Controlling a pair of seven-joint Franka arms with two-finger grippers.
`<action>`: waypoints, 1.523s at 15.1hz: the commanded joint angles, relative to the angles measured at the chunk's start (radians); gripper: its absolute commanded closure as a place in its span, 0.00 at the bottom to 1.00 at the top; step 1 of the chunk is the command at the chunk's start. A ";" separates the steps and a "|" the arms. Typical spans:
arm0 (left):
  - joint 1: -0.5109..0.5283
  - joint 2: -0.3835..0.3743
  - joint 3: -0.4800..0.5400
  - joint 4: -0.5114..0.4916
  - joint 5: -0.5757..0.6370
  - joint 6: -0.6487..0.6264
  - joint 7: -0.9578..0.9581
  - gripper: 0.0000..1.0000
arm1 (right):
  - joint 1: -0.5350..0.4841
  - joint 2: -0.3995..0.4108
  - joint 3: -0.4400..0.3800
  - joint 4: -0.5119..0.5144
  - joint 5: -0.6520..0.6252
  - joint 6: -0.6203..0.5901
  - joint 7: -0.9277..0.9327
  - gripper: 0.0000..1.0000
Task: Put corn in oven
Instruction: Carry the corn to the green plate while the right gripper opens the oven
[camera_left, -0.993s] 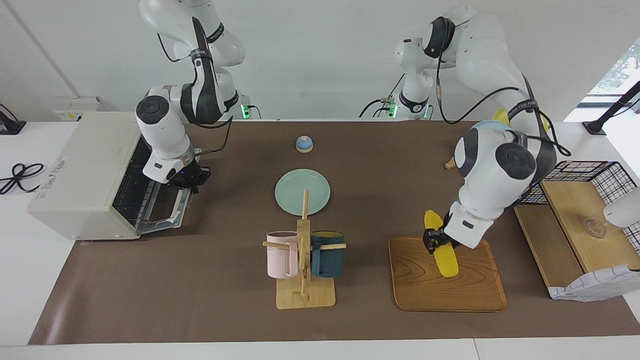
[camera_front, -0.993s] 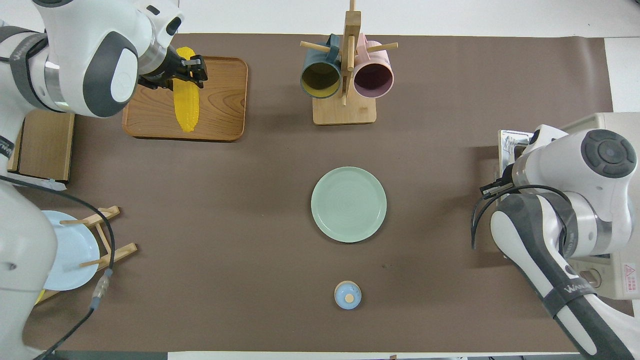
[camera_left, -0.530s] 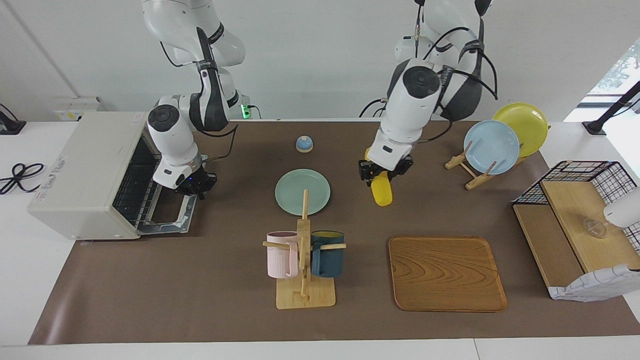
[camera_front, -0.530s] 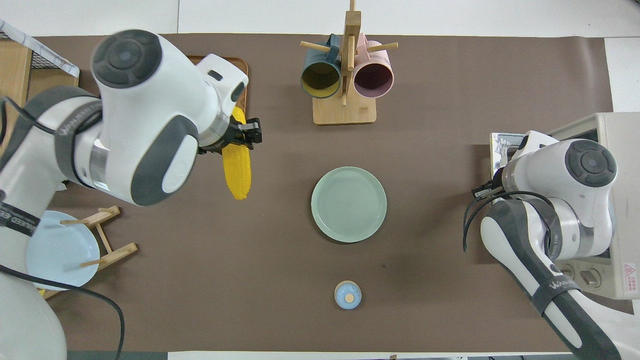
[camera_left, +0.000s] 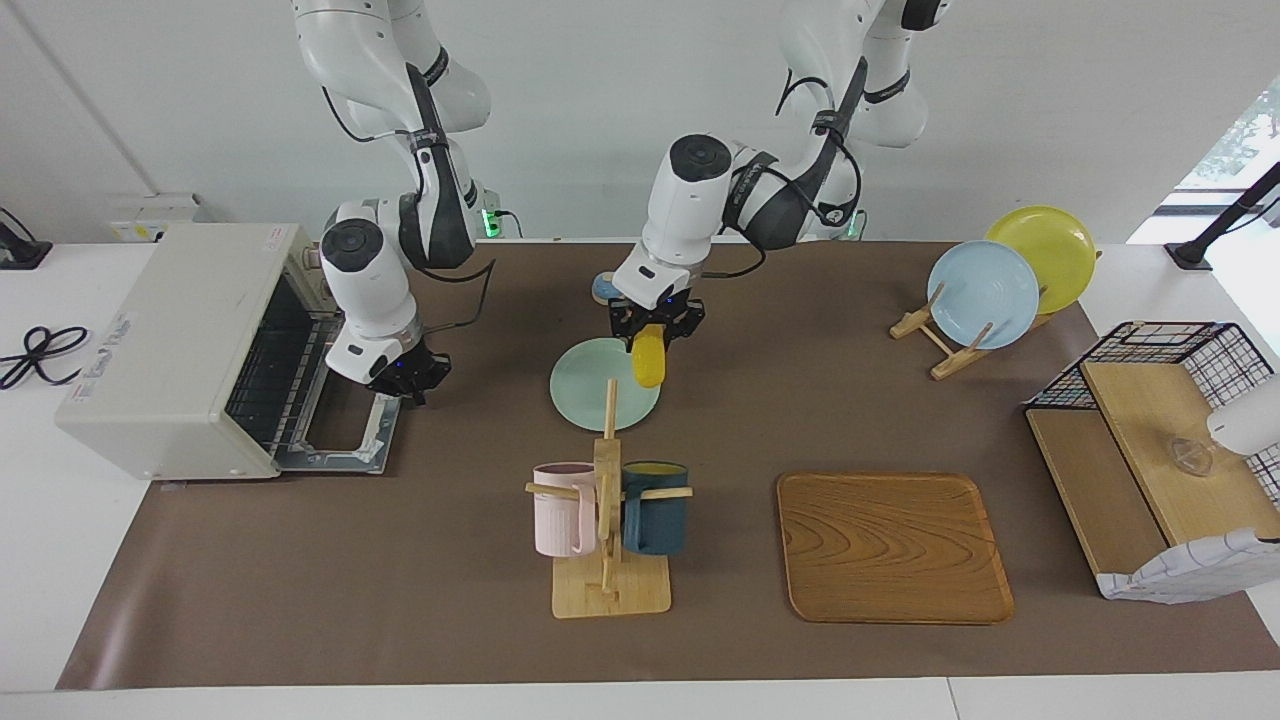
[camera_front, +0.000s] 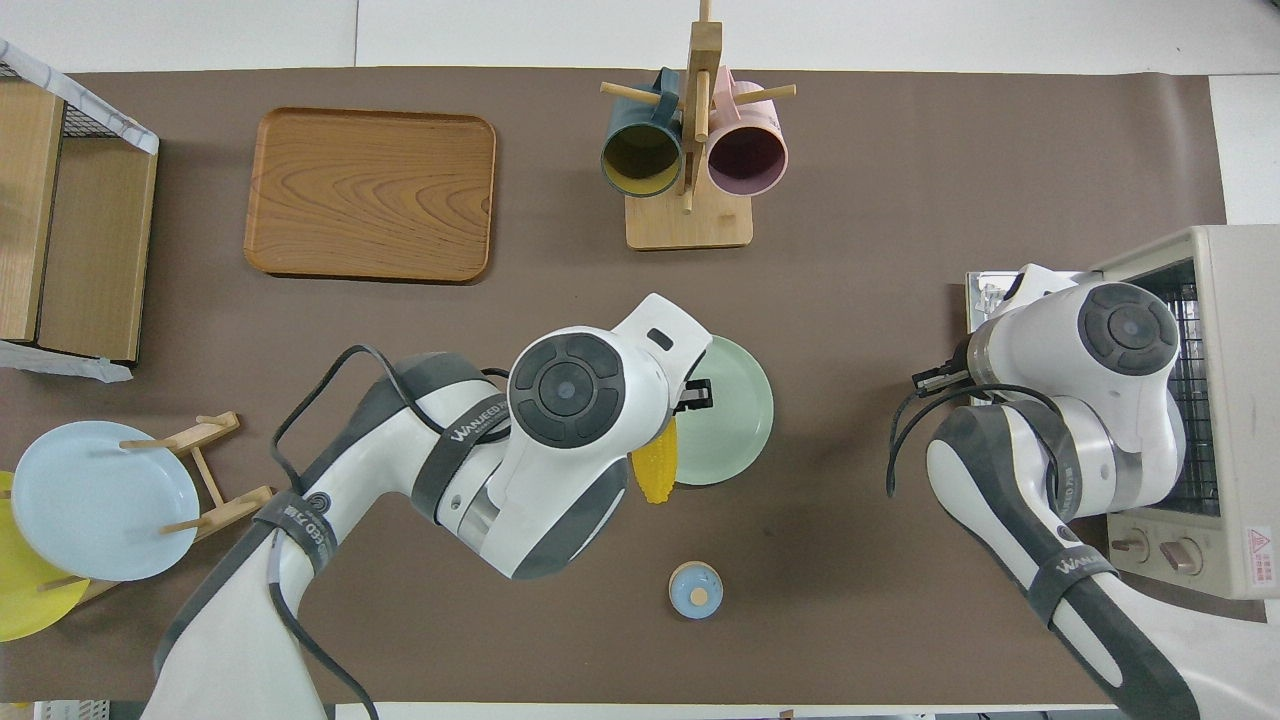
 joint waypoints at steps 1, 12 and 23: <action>-0.047 0.080 0.022 0.032 -0.018 0.071 -0.030 1.00 | 0.034 0.014 -0.010 0.046 0.051 -0.004 0.018 1.00; -0.077 0.174 0.027 0.065 -0.007 0.149 -0.050 1.00 | 0.036 0.023 -0.008 0.169 0.052 -0.156 0.018 0.00; 0.014 0.021 0.097 0.078 -0.007 -0.074 0.017 0.00 | 0.037 0.029 -0.008 0.224 0.055 -0.213 0.021 0.00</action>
